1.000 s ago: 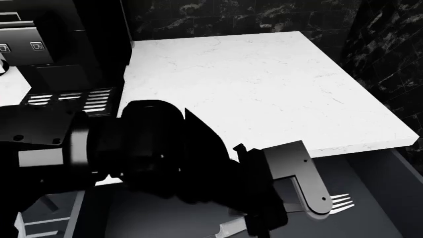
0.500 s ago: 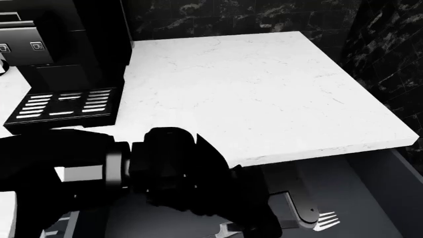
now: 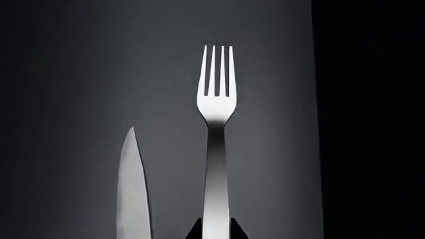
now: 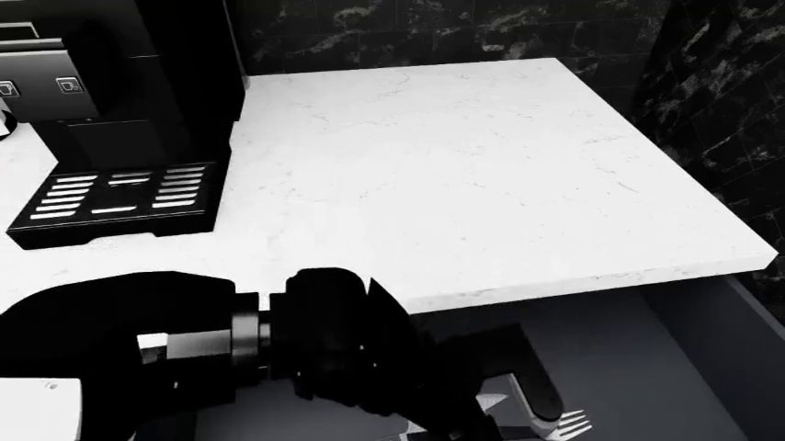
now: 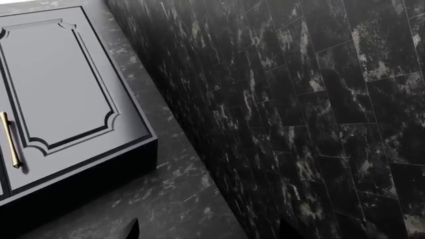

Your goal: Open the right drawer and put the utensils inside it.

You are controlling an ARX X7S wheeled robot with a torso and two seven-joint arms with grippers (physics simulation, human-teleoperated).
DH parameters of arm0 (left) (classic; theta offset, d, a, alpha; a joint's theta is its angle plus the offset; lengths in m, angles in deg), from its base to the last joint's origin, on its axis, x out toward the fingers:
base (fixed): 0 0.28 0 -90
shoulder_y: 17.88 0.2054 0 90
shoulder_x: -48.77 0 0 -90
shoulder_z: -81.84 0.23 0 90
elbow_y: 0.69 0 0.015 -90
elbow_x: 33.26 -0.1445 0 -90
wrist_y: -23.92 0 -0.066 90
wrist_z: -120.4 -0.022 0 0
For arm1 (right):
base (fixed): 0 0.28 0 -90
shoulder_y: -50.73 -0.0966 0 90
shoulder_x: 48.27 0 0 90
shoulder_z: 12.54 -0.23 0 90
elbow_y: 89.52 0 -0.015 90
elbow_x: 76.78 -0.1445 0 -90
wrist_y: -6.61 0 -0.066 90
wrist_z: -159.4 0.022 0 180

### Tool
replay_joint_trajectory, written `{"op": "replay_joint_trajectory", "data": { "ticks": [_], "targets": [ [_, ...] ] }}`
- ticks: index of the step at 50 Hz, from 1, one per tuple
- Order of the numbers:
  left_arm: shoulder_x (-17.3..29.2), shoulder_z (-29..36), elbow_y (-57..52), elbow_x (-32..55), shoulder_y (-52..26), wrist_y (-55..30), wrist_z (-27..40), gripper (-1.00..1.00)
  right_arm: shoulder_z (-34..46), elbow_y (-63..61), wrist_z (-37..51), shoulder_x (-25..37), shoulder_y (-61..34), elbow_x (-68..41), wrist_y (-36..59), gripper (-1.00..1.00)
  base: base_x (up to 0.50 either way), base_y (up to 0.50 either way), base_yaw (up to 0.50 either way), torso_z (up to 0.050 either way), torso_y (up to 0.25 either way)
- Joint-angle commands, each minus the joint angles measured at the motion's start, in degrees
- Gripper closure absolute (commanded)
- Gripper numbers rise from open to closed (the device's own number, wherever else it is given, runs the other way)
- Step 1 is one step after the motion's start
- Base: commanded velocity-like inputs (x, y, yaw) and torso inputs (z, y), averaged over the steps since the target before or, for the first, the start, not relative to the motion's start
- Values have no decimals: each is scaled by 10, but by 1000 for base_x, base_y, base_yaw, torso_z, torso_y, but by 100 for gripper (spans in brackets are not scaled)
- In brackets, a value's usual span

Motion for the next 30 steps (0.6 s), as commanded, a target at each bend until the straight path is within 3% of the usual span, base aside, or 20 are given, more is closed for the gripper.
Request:
{"op": "replay_joint_trajectory", "data": {
  "ticks": [1, 2, 3, 18, 30],
  "targets": [
    [-6, 6, 19, -3, 10, -3, -6, 100, 4, 2, 0, 0, 0, 2, -4, -100, 0, 0, 0, 0, 0],
    [-6, 6, 19, -3, 10, -3, -6, 100, 4, 2, 0, 0, 0, 2, -4, -100, 0, 0, 0, 0, 0],
    [-3, 6, 6, -4, 5, -4, -9, -100, 6, 4, 0, 0, 1, 3, -7, -100, 0, 0, 0, 0, 0],
    [22, -21, -67, 12, -40, -13, 23, -100, -3, 2, 0, 0, 2, -2, 1, -100, 0, 0, 0, 0, 0],
    [51, -79, -159, 91, -135, -53, 91, -100, -4, 2, 0, 0, 3, -3, 2, -100, 0, 0, 0, 0, 0]
  ]
}}
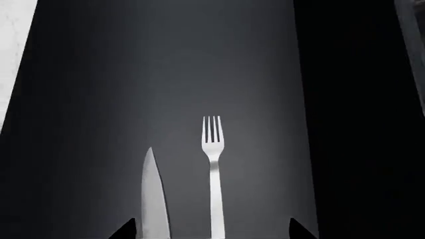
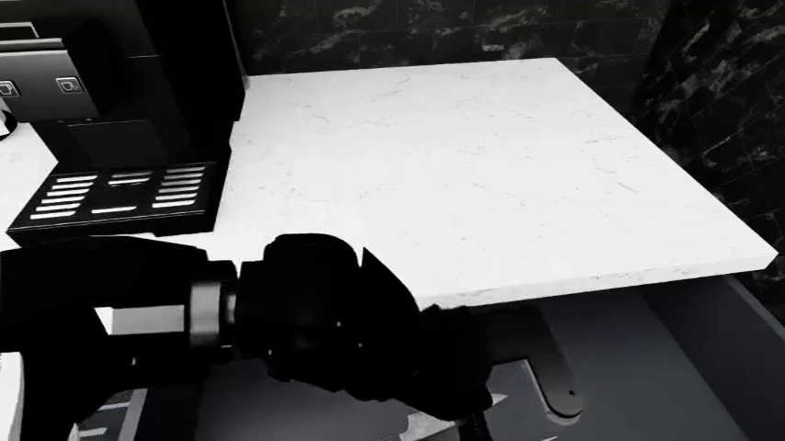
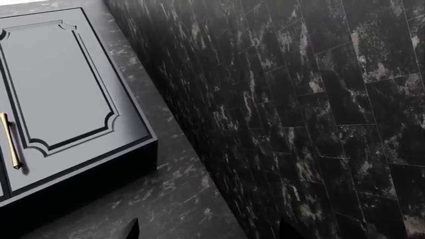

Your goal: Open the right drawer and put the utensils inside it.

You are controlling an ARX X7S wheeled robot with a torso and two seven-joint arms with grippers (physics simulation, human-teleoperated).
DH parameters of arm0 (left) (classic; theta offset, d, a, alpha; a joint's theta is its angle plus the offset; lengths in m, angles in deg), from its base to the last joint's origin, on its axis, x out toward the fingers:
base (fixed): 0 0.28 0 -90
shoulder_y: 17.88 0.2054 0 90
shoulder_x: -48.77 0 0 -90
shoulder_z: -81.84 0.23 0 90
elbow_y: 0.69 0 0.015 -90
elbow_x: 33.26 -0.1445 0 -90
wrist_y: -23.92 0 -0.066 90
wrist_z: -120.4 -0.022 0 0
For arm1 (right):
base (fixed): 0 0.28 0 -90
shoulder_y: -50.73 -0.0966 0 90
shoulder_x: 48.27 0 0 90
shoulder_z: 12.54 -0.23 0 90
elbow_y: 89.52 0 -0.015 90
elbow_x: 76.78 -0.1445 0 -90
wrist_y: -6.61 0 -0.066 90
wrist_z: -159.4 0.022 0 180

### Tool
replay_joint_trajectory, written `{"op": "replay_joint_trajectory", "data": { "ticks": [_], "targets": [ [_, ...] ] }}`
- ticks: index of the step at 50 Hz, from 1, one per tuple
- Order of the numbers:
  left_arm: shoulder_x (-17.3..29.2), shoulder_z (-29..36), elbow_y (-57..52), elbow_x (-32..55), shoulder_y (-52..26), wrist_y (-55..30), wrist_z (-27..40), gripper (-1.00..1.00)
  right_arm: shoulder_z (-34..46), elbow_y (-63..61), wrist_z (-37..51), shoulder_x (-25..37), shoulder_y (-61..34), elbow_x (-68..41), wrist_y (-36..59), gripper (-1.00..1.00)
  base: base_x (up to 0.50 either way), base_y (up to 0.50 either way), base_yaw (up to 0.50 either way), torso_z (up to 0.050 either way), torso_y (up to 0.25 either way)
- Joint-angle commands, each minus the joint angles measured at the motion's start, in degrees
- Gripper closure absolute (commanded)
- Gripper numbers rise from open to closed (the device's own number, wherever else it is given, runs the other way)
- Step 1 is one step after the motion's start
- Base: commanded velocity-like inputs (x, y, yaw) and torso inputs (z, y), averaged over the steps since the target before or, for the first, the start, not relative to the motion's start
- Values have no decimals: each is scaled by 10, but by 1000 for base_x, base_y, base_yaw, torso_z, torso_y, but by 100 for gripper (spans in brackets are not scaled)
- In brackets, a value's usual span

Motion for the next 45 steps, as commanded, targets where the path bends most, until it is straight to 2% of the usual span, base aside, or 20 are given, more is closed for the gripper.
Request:
{"op": "replay_joint_trajectory", "data": {
  "ticks": [1, 10, 11, 17, 18, 19, 23, 32, 45],
  "targets": [
    [29, -54, -77, 68, -75, -23, 54, -100, 0, 1, 0, 0, 0, 0, -1, -100, 0, 0, 0, 0, 0],
    [33, -58, -88, 70, -81, -24, 54, -100, 1, 1, 0, 0, 0, 0, -2, -100, 0, 0, 0, 0, 0],
    [60, -106, -134, 123, -130, -18, 90, -100, 5, 1, 0, 0, 0, 2, -5, -100, 0, 0, 0, 0, 0],
    [65, -114, -143, 133, -138, -18, 97, -100, 6, 2, 0, 0, 0, 2, -6, -100, 0, 0, 0, 0, 0],
    [100, -163, -157, 154, -181, 0, 111, -100, 3, 0, 0, 0, 1, -1, -1, -100, 0, 0, 0, 0, 0],
    [109, -172, -153, 148, -189, 6, 115, -100, 2, 1, 0, 0, 1, -1, -1, -100, 0, 0, 0, 0, 0],
    [128, -200, -138, 117, -190, 48, 152, -100, -3, -3, 0, 0, 1, -4, 5, -100, 0, 0, 0, 0, 0],
    [150, -237, -124, 109, -205, 79, 162, -100, -5, 0, 0, 0, 3, -6, 5, -100, 0, 0, 0, 0, 0],
    [178, -316, -111, 118, -185, 174, 179, -100, -2, -1, 0, 0, 3, -4, 2, -100, 0, 0, 0, 0, 0]
  ]
}}
